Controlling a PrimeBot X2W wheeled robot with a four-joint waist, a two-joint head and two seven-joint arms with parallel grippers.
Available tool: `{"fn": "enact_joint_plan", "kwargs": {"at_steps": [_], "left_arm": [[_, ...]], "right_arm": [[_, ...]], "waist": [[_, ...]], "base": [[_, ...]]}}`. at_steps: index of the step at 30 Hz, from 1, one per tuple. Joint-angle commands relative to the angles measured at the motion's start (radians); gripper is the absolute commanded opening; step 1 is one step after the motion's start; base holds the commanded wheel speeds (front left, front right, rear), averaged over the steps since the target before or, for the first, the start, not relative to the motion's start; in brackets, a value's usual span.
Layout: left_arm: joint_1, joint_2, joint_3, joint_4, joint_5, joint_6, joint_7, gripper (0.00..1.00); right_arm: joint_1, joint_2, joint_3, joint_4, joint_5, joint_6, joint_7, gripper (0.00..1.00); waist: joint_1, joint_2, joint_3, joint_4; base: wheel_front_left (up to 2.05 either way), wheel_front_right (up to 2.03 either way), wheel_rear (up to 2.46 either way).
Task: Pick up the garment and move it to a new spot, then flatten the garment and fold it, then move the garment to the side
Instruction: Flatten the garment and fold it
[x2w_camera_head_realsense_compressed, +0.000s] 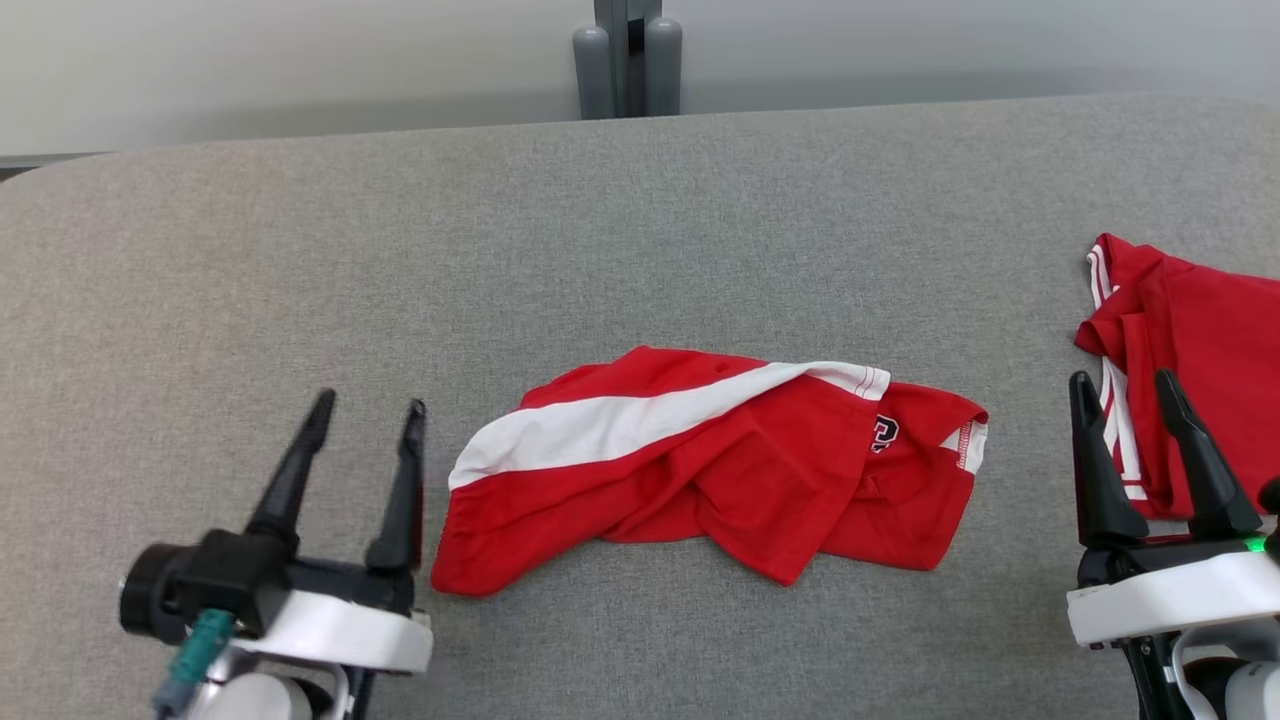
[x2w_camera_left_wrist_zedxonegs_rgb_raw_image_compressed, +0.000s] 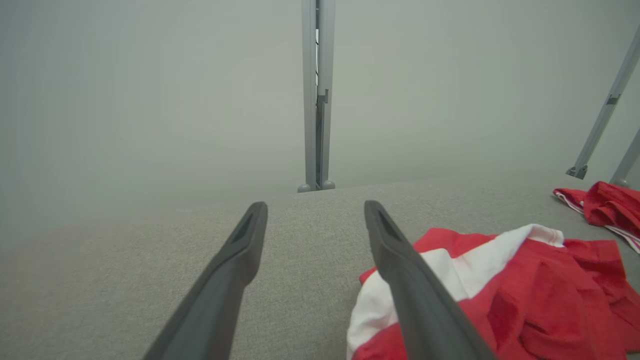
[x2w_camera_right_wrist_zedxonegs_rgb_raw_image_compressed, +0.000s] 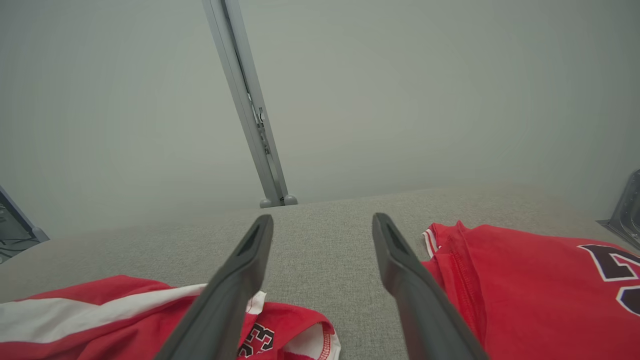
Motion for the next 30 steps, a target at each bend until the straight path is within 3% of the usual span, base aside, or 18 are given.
{"fn": "enact_joint_plan", "kwargs": {"at_steps": [1,13,20,30], "left_arm": [[-0.024,0.004,0.022,-0.010,-0.015,-0.003,-0.003,1.00],[-0.011,0.087,0.100,-0.137,-0.087,0.027,0.178,1.00],[0.096,0.085,0.104,-0.156,-0.101,0.048,0.155,1.00],[0.121,0.082,0.093,-0.151,-0.104,0.055,0.159,1.00]], "right_arm": [[0.002,-0.006,-0.005,-0.006,0.001,0.000,-0.006,1.00],[0.029,-0.006,0.032,0.002,-0.033,0.000,0.013,1.00],[0.060,-0.006,0.045,0.014,-0.045,0.001,0.020,1.00],[0.076,-0.006,0.046,0.008,-0.046,0.000,0.035,1.00]], "waist": [[0.0000,-0.0001,-0.006,0.002],[0.0000,-0.0001,-0.059,-0.021],[0.0000,-0.0001,-0.089,-0.027],[0.0000,-0.0001,-0.105,-0.017]], "base": [[0.00,0.00,0.00],[0.00,0.00,0.00],[0.00,0.00,0.00],[0.00,0.00,0.00]]}}
